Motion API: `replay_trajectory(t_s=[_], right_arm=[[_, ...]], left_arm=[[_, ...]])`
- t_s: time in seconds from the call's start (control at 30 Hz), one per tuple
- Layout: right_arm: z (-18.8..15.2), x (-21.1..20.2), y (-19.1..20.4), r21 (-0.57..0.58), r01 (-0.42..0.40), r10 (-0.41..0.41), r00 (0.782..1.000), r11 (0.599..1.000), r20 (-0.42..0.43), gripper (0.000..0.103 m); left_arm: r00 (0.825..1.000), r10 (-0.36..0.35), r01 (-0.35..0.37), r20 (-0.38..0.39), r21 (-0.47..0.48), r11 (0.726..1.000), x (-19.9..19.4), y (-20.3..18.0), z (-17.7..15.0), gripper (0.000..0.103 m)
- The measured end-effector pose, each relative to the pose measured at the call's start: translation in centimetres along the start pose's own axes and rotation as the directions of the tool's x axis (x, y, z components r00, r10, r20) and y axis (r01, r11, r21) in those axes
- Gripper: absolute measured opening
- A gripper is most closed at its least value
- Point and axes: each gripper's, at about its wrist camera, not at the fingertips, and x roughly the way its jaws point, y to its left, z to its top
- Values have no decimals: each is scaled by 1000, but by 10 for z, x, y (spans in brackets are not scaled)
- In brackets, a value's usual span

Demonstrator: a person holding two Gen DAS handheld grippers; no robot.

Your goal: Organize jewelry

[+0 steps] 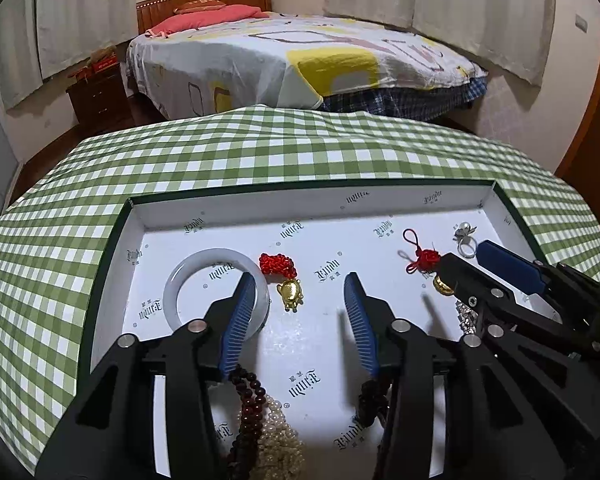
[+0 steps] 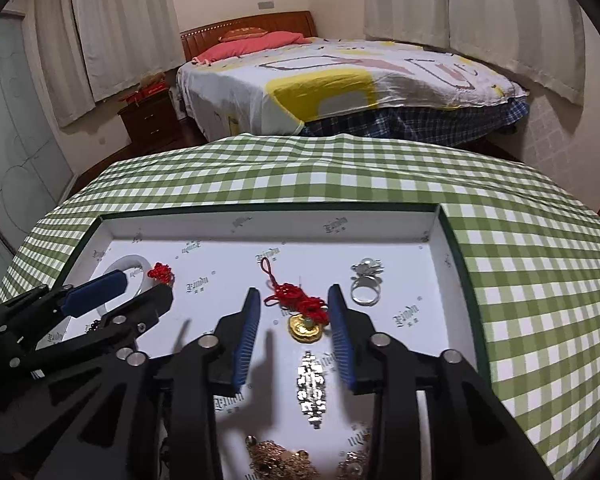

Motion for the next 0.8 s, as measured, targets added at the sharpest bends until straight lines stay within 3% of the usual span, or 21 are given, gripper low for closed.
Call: replay_trajectory(t_s=[0.2, 0.43, 0.67, 0.8], right_arm=[[-4, -20, -3, -6, 19, -18, 999, 1000, 47, 50], [-22, -67, 2, -19, 28, -26, 993, 999, 114, 58], [-51, -131, 8, -27, 31, -26, 985, 999, 169, 68], [-64, -165, 14, -39, 35, -27, 981, 999, 193, 69]], left_arm=[[998, -6, 8, 61, -31, 1000, -22, 7, -7, 62], [986, 28, -23, 166, -36, 999, -85, 14, -32, 78], [972, 81, -68, 223, -67, 995, -158, 23, -67, 86], [962, 103, -81, 252, -95, 992, -198, 31, -83, 87]])
